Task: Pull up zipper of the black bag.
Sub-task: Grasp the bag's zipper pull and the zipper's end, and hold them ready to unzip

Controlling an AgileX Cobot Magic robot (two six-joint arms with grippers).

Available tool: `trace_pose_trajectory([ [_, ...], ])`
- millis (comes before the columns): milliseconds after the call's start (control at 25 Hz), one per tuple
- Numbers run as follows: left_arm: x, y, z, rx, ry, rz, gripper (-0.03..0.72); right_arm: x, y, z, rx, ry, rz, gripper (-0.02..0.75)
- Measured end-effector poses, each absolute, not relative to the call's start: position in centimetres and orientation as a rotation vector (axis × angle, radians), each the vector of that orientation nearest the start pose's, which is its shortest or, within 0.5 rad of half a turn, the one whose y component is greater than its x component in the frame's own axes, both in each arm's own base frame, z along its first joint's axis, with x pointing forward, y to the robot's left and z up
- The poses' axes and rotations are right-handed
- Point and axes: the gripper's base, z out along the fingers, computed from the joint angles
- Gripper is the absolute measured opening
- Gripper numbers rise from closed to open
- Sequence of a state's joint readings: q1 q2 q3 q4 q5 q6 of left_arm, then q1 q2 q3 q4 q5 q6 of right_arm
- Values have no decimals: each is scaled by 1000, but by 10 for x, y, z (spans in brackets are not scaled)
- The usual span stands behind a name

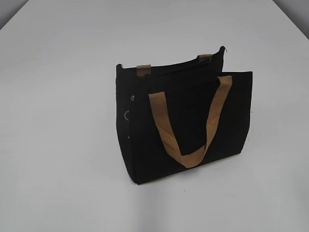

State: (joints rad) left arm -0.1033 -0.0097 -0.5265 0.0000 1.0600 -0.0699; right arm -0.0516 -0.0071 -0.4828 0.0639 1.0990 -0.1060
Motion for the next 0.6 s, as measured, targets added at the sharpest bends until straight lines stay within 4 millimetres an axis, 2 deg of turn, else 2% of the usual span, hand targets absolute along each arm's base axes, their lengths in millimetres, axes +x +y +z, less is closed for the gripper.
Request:
trace_pose_trajectory([
  [440,-9,1,285,34,2008,-111,242,-5,5,270,-61,2090,-18,592],
  [600,-2,0,298,37,1932,-113,242,-5,5,270,-61,2090,-18,592],
])
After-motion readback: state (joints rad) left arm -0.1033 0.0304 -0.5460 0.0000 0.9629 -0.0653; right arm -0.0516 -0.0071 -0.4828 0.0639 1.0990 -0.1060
